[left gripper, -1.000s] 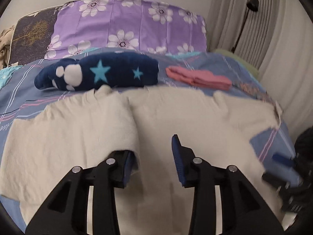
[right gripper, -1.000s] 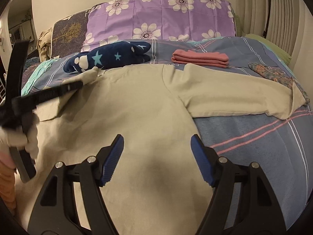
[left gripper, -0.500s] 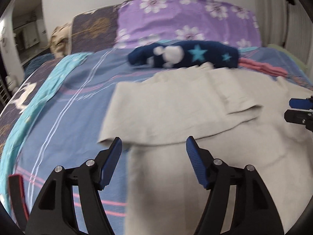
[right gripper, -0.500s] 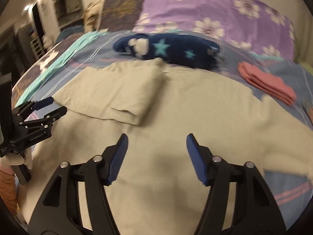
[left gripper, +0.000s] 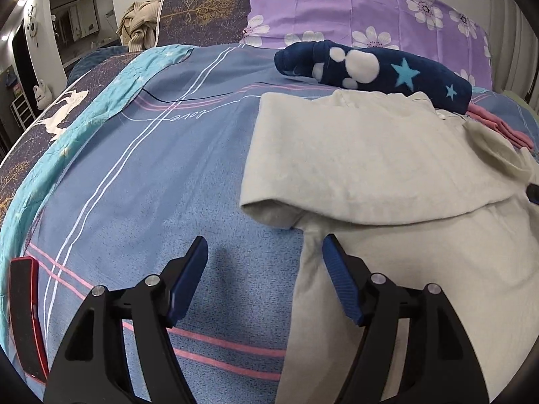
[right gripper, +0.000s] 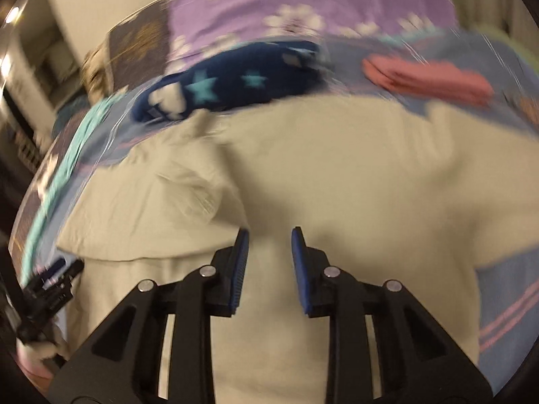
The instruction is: Fold small clothes
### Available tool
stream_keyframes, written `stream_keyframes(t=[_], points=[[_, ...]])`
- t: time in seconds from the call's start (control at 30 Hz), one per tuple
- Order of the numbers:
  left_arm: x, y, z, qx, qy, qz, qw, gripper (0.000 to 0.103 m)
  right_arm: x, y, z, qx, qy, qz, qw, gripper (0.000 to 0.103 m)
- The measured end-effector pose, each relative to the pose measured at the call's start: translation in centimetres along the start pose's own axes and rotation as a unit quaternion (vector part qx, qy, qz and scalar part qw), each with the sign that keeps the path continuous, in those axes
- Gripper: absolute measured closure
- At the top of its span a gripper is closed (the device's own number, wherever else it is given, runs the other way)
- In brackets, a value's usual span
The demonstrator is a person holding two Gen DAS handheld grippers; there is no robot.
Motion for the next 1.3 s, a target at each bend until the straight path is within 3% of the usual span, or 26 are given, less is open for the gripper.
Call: stream_keyframes(t=[0.13, 0.27, 0.3, 0.4, 0.47, 0.5, 0.53, 0.57, 0.73, 0.83, 0.9, 0.97, 1.03, 1.2, 1.3], points=[[0.2, -0.1, -0.1, -0.002, -0.002, 0.002, 1.0000, 0.030, 0.0, 0.4, -3.0, 0.027, -0.045, 0.019, 0.998, 0.074], [0.2, -0.2, -0.1, -0.002, -0.006, 0.004, 1.0000, 0.030, 0.6, -0.4, -0.1, -0.032, -0.069, 0.017, 0.997, 0.050], [0.2, -0.2, -0.1, -0.003, -0.005, 0.004, 1.0000, 0.030, 1.0, -0.9, 0.7, -0.046, -0.067, 0.022, 0.996, 0.043], [0.3, -0.5, 0.2, -0.008, -0.004, 0.008, 0.9999, 0.028, 3.3, -2.5, 2.2, -0.055, -0.041, 0.047, 0.997, 0.035], [0.5, -0.9, 0.4, -0.012, -0.005, 0.010, 0.9999, 0.025, 4.5, -3.6, 3.4, -0.065, -0.022, 0.039, 0.997, 0.034], [0.6, -1.1, 0.5, -0.016, -0.004, 0.012, 0.9998, 0.025, 4.8, -4.0, 4.4, -0.077, -0.014, 0.035, 0.996, 0.044], [0.8, -1.3, 0.5, -0.018, -0.003, 0.014, 0.9997, 0.025, 5.1, -4.3, 5.4, -0.090, -0.011, 0.035, 0.995, 0.080], [0.9, -1.5, 0.4, -0.018, -0.004, 0.016, 0.9997, 0.025, 5.1, -4.3, 5.8, -0.096, -0.019, 0.038, 0.994, 0.098], [0.9, -1.3, 0.3, -0.009, -0.012, 0.009, 0.9998, 0.024, -1.3, -4.1, 6.7, -0.131, -0.009, -0.065, 0.989, 0.098], [0.7, -1.2, 0.3, -0.010, -0.013, 0.005, 0.9999, 0.024, -4.3, -4.4, 3.4, -0.118, 0.069, -0.108, 0.985, 0.097], [0.7, -1.1, 0.1, -0.004, -0.020, 0.003, 0.9998, 0.024, -3.9, -4.7, 0.7, -0.096, 0.077, -0.091, 0.988, 0.096], [0.7, -1.2, 0.0, -0.002, -0.024, 0.003, 0.9997, 0.024, -2.1, -4.7, -2.4, -0.058, 0.053, -0.044, 0.996, 0.095], [0.7, -1.1, 0.1, -0.003, -0.024, 0.002, 0.9997, 0.024, -0.5, -4.2, -4.5, -0.033, 0.072, -0.016, 0.997, 0.090], [0.3, -0.8, 0.6, -0.008, -0.025, 0.000, 0.9997, 0.026, -1.5, -2.6, -5.2, -0.028, 0.067, -0.035, 0.997, 0.090], [-0.8, -0.6, 1.2, -0.011, -0.043, -0.015, 0.9989, 0.058, -3.2, -1.8, -3.4, -0.066, 0.037, -0.053, 0.996, 0.090]])
Point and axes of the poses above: each gripper's, at about its wrist camera, not at the fingertips, and x roughly the way its jaws point, z to its left, y to its underside, the point moved 3 cm from there along x, roughly the way its jaws point, and after that the axes turned 12 degrees about z, right-handed, at the moved point
